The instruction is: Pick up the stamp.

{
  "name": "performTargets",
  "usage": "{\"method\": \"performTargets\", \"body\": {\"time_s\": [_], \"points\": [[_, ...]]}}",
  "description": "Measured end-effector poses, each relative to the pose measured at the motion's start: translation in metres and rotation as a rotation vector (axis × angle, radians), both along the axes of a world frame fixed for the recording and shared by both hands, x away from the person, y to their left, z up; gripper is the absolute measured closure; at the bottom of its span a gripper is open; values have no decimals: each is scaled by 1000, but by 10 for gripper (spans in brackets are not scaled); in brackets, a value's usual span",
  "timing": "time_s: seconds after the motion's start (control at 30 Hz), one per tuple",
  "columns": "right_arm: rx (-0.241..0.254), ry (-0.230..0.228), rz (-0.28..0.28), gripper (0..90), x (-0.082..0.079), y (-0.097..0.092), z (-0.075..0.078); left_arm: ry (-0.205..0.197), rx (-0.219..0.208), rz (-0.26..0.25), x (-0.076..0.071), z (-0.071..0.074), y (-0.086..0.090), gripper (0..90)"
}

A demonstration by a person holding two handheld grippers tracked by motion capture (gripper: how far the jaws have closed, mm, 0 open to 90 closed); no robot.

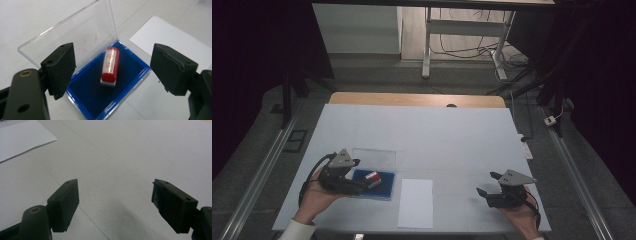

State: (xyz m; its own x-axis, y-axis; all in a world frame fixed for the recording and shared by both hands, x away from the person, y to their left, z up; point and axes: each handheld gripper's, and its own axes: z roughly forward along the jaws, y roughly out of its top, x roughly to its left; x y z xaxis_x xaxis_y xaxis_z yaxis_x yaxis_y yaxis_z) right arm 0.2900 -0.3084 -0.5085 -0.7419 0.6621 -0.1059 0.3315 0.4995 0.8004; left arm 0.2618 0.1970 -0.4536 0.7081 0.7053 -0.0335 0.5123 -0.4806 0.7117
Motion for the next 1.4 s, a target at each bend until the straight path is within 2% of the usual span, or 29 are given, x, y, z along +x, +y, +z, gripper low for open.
{"method": "performTargets", "body": {"time_s": [0.1,0.23,0.57,0.67,0.87,1.03,1.17,1.4], "points": [[-1,1,1,216,0,0,0,15,-2,-10,5,-1,-5,212],[-3,0,2,217,-1,0,-1,31,24,-32,10,-4,-11,211],[2,6,-5,219,0,0,-3,58,54,-32,15,-15,-14,238],[-5,11,-2,220,0,0,-3,64,60,-38,17,-18,-16,311],[-3,14,-5,221,0,-1,-4,75,63,-42,20,-23,-17,373],[-9,16,-7,223,1,-1,-5,85,65,-48,22,-26,-17,461],[-18,16,-9,224,1,-1,-5,98,78,-57,23,-29,-18,489],[-20,22,-11,225,1,-2,-5,98,90,-62,23,-31,-20,594]]}}
